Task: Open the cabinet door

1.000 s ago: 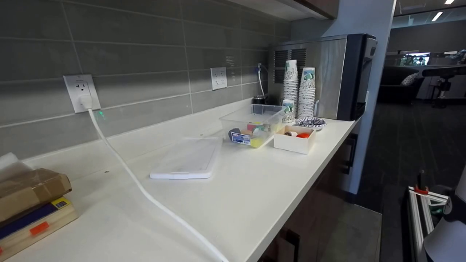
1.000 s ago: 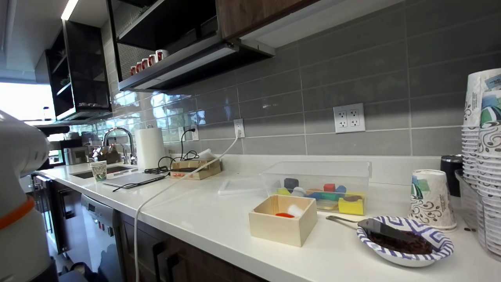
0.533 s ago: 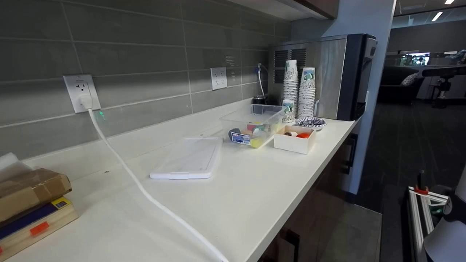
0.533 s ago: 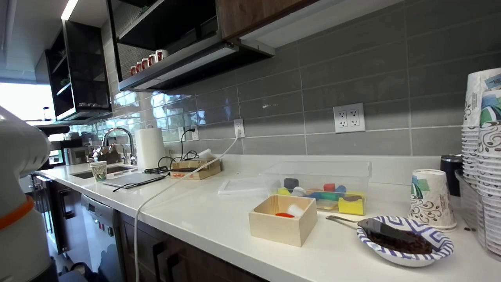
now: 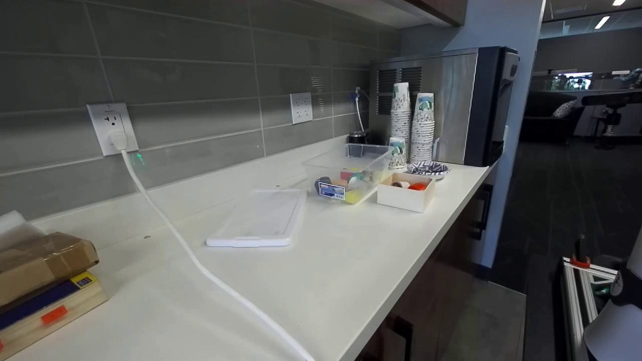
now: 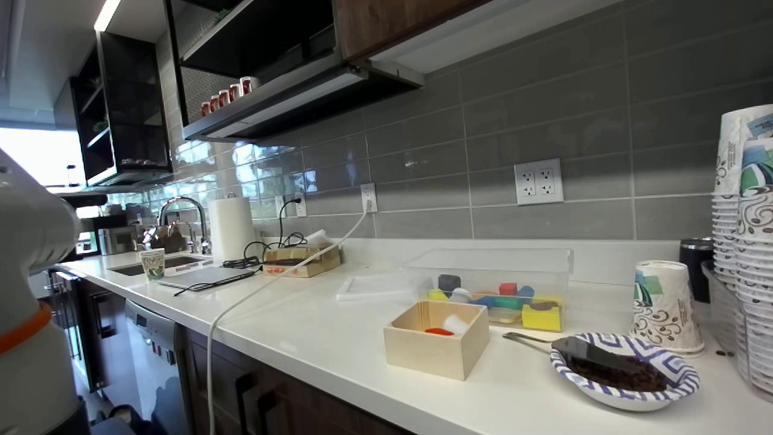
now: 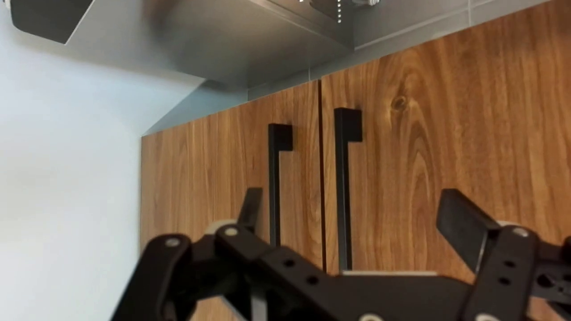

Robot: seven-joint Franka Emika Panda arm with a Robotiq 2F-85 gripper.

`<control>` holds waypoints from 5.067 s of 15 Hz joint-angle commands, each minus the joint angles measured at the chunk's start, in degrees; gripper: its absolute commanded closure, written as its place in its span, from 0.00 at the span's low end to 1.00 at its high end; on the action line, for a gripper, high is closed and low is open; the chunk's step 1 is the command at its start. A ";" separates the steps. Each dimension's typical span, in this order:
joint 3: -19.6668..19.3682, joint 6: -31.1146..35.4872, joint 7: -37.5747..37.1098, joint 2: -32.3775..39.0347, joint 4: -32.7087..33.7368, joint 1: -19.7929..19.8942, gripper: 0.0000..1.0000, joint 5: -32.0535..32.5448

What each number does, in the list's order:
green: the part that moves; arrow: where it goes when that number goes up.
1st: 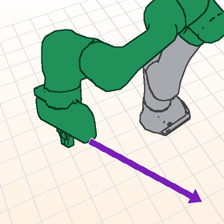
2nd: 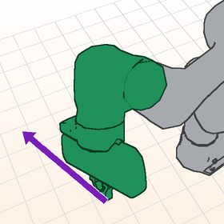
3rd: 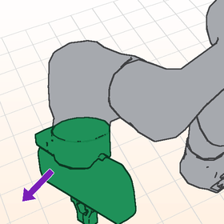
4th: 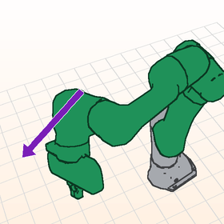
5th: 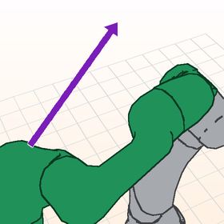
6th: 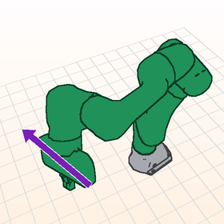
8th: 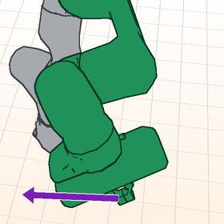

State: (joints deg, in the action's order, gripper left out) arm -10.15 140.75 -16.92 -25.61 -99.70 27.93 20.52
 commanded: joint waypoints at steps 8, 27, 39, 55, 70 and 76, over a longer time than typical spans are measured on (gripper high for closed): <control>-1.93 3.66 -6.82 14.30 11.56 0.87 0.00 2.79; -10.84 1.27 16.20 28.34 26.58 -4.27 0.00 -15.10; -11.53 5.21 16.93 32.54 30.55 -2.62 0.00 -16.71; -12.80 9.02 12.10 35.12 31.82 -2.24 0.00 -14.17; -15.20 -2.66 2.38 24.31 24.65 -1.19 0.00 -10.75; -14.06 -9.65 -3.33 15.93 18.44 -0.52 0.00 -3.15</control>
State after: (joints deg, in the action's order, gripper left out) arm -23.67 134.22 -15.79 -4.28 -76.89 25.52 11.23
